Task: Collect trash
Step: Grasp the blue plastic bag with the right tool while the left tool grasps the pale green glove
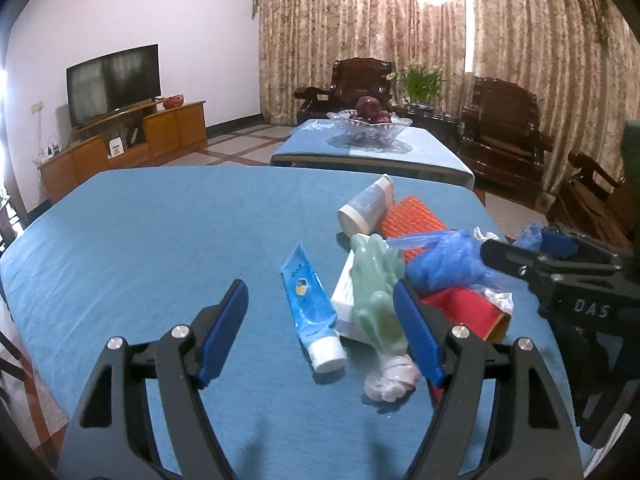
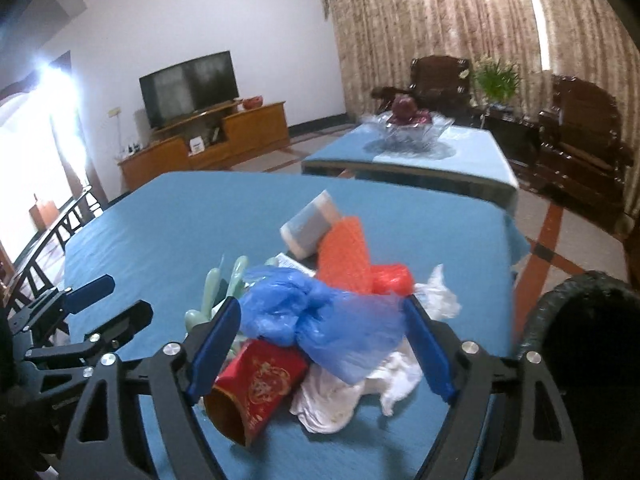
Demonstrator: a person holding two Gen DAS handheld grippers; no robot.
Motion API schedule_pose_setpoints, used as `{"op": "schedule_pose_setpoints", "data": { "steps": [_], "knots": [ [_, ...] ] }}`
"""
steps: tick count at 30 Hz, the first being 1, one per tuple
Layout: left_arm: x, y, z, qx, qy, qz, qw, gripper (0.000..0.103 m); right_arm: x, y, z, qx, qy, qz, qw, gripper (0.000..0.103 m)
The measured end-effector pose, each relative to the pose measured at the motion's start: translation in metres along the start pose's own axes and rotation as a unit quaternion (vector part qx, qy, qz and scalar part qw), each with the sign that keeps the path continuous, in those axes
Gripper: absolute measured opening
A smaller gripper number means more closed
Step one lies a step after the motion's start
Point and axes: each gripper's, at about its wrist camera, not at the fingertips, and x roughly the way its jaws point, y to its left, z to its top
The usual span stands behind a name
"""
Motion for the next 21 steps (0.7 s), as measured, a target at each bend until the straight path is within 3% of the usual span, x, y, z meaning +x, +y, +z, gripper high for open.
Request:
{"op": "schedule_pose_setpoints", "data": {
  "steps": [2, 4, 9, 13, 17, 20, 21],
  "knots": [
    [0.004, 0.002, 0.000, -0.001, 0.003, -0.001, 1.0000, 0.073, 0.006, -0.002, -0.001, 0.007, 0.012, 0.010, 1.000, 0.073],
    [0.008, 0.003, -0.002, 0.000, 0.005, -0.003, 1.0000, 0.073, 0.012, -0.005, -0.003, 0.018, 0.027, 0.041, 0.999, 0.051],
    [0.021, -0.002, -0.003, 0.001, 0.014, -0.014, 0.9998, 0.073, 0.016, -0.007, -0.007, 0.012, 0.039, 0.067, 0.997, 0.010],
    [0.037, -0.009, -0.004, 0.002, 0.028, -0.031, 0.9991, 0.072, 0.008, -0.011, -0.005, 0.011, 0.024, 0.071, 0.997, 0.006],
    [0.054, -0.019, -0.004, 0.002, 0.041, -0.046, 0.9981, 0.063, -0.005, -0.017, 0.001, 0.022, 0.008, 0.070, 0.997, 0.006],
    [0.069, -0.025, -0.005, -0.001, 0.059, -0.063, 0.9963, 0.046, -0.012, -0.018, 0.004, 0.018, 0.001, 0.067, 0.998, 0.006],
    [0.076, -0.027, -0.006, -0.001, 0.068, -0.071, 0.9952, 0.034, -0.014, -0.019, 0.004, 0.017, -0.001, 0.066, 0.998, 0.006]
  ]
}}
